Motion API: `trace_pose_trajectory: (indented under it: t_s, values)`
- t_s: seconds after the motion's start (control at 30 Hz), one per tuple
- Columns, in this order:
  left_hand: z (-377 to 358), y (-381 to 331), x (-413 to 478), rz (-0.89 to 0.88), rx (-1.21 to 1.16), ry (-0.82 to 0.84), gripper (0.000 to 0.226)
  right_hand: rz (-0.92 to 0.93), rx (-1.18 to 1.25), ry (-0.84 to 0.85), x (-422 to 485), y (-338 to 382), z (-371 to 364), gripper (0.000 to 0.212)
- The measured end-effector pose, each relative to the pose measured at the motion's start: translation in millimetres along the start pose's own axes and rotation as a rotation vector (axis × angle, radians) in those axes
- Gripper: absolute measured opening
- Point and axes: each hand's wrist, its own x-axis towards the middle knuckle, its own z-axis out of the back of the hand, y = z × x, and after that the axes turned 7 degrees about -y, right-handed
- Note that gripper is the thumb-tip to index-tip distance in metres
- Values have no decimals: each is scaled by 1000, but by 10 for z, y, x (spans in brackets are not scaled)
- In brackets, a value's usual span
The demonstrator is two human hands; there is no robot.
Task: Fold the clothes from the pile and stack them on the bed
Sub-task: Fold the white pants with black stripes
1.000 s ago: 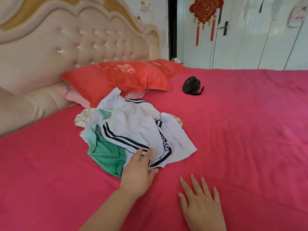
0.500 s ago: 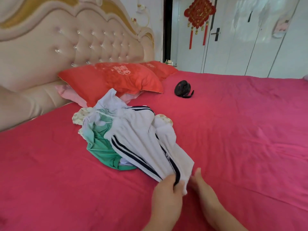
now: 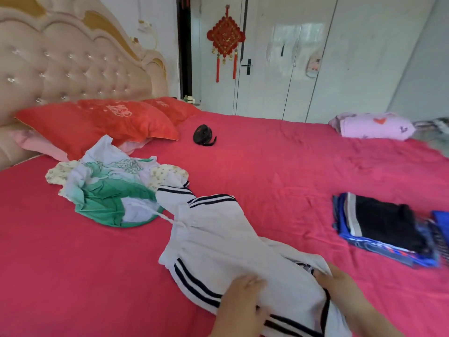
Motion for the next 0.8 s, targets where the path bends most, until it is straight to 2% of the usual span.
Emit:
trace_pose_trajectory:
  t_s: [0.07,0.2,0.33,0.47,0.53,0.67,0.77,0.8]
  values:
    - [-50,67,-30,7,149,-146,62,-37,-91,-73,-139,-249,142,20]
    - [-53,214,-26,124,270,-55,58,-92,-246,-166,-353,-714,156,41]
    - [-212,350,-139,226,328,62,59,-69,-293,-286,-456,-810,306,23]
    - [-330,404,-252,246,340,37,59,-121,-243,-484,-372,-798,670,20]
    - [-348,414,-232,245,321,35,59,-158,-186,-473,-384,-791,742,27]
    - [-443,472,-237,241,357,-10,62,-147,-128,-324,-552,-926,541,45]
    - [-496,503,-255,228,348,-55,89,-126,-169,-345,-623,-1115,355,61]
    - [-495,509,-251,225,350,-64,92,-122,-193,-359,-636,-1151,329,63]
